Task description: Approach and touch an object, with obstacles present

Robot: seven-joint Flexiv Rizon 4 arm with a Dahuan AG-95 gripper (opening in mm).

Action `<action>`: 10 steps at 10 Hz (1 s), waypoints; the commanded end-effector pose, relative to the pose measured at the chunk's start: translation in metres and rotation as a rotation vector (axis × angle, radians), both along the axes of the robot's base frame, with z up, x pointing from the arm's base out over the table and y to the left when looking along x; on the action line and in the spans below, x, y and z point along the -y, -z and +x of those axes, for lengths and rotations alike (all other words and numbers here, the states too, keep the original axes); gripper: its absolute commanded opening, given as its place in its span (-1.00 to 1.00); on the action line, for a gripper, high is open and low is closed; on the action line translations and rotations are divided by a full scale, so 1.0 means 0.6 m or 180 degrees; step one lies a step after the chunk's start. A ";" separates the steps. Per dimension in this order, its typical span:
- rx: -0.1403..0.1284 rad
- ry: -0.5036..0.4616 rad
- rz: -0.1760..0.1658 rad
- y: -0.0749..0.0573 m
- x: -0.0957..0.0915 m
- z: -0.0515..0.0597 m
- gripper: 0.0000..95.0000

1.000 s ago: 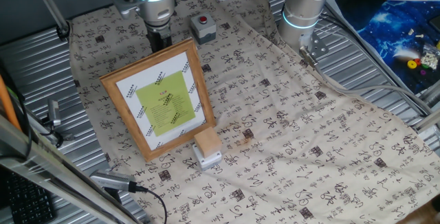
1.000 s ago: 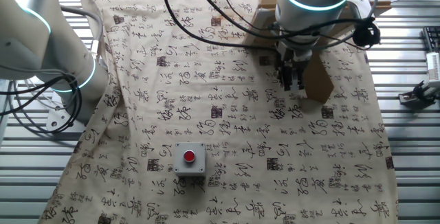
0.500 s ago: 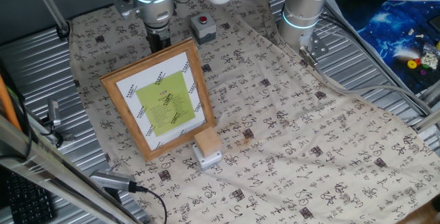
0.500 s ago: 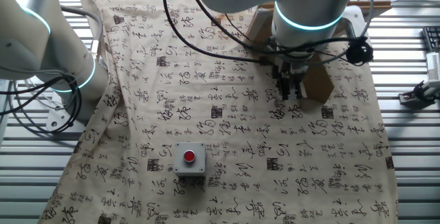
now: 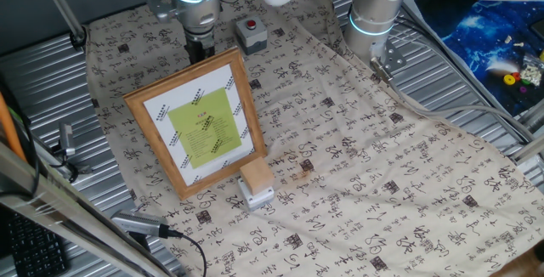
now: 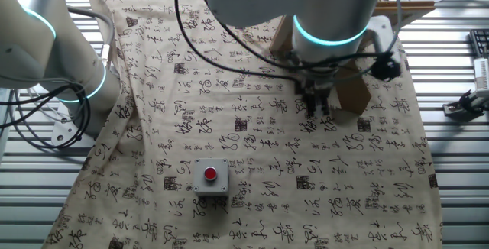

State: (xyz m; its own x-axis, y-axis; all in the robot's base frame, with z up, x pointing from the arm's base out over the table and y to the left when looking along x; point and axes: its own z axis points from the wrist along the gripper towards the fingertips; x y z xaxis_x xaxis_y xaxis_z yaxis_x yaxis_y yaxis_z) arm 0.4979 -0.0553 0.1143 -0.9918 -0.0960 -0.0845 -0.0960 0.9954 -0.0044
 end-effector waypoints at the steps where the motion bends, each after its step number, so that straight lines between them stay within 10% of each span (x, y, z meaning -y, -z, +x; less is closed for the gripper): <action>1: 0.0001 -0.0017 0.0007 0.003 0.007 0.000 -1.00; 10: -0.0046 -0.0025 0.0005 0.005 0.023 -0.004 -1.00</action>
State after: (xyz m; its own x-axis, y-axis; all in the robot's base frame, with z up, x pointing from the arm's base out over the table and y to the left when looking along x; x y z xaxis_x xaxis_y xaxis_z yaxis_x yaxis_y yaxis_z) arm 0.4977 -0.0686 0.1110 -0.9934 -0.1004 -0.0558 -0.1002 0.9949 -0.0064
